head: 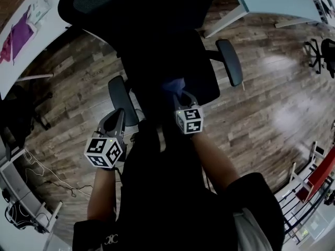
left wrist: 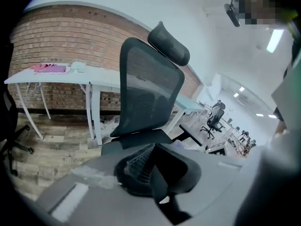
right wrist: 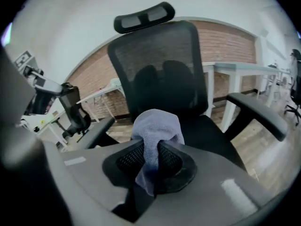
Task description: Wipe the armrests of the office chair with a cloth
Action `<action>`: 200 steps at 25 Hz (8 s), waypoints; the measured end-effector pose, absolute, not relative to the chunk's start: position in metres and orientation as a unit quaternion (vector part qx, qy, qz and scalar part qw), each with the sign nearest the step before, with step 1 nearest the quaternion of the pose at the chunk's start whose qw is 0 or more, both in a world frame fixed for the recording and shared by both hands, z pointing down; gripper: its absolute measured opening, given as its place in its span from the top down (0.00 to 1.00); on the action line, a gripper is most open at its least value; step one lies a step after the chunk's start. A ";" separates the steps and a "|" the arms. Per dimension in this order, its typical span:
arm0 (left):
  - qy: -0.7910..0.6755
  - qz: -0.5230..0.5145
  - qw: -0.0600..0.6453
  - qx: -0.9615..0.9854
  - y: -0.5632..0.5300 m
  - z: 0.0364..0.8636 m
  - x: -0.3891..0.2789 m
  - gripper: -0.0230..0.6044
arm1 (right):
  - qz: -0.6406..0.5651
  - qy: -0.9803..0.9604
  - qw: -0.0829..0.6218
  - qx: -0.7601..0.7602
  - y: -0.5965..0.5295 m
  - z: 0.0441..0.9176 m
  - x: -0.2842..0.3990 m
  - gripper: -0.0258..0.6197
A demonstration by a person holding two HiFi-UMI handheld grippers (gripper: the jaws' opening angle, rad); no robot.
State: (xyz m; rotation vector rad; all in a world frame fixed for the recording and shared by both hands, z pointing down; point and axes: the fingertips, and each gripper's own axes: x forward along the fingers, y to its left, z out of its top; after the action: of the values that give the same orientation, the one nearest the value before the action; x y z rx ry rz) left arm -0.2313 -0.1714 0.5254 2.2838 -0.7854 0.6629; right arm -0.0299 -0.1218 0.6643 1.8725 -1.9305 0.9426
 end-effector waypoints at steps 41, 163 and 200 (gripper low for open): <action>-0.446 0.126 0.391 0.795 -0.191 0.544 -0.449 0.96 | 0.237 -0.800 0.428 0.349 -0.263 0.685 -0.326 0.87; -0.337 0.256 0.304 0.853 -0.197 0.544 -0.375 0.96 | 0.406 -0.780 0.174 0.443 -0.167 0.611 -0.212 0.87; -0.213 0.264 0.291 0.895 -0.245 0.549 -0.560 0.96 | 0.387 -0.578 0.183 0.695 -0.173 0.639 -0.405 0.87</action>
State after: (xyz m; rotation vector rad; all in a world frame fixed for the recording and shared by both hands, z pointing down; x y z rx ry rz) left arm -0.5601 -0.2447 0.5493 2.3857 -0.5690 0.7040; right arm -0.4049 -0.1733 0.6388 1.9600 -1.6316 1.0920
